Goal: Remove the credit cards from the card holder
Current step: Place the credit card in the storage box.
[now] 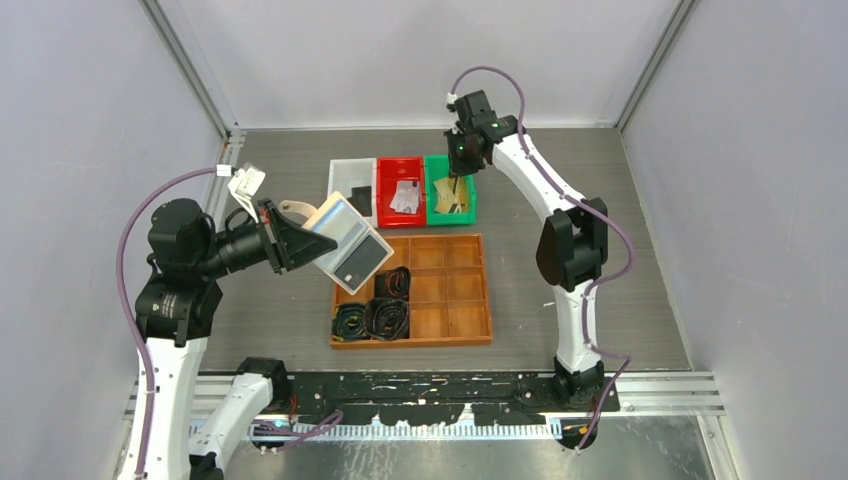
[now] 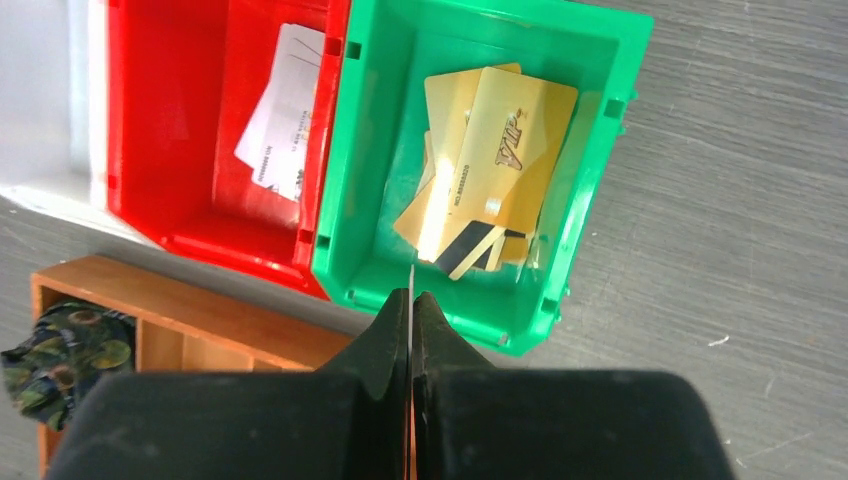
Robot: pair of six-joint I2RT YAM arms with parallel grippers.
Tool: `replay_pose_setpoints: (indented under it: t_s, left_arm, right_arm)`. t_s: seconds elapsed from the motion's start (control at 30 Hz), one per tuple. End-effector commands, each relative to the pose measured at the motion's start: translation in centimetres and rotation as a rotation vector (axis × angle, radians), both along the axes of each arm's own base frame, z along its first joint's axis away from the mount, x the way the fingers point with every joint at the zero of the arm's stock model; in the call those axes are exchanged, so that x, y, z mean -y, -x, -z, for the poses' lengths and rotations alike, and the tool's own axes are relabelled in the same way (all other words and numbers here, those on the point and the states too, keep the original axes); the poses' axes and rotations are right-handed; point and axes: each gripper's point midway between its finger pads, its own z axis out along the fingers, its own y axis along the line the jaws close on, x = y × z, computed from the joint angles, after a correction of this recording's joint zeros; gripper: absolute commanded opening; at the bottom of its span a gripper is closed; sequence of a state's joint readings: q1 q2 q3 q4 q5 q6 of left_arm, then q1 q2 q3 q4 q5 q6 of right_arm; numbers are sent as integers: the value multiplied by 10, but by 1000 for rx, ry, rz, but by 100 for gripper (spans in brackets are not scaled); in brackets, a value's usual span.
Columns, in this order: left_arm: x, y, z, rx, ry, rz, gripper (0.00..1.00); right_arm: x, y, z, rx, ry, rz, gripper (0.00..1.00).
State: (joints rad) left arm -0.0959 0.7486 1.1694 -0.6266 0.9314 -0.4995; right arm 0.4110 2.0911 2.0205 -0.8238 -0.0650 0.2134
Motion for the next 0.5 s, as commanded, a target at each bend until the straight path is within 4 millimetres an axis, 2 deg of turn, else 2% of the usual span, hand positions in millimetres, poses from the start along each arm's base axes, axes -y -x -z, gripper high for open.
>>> replay_pose_setpoints:
  t_s: [0.0, 0.13, 0.47]
  left_arm:
    - [4, 8, -15, 79, 26, 54, 0]
    - [6, 7, -17, 83, 33, 67, 0]
    - [8, 7, -20, 87, 46, 89, 0]
  right_arm:
    - [-11, -11, 17, -1, 20, -75, 1]
    - [-22, -17, 35, -3, 4, -122, 1]
    - [-45, -35, 62, 8, -29, -217, 1]
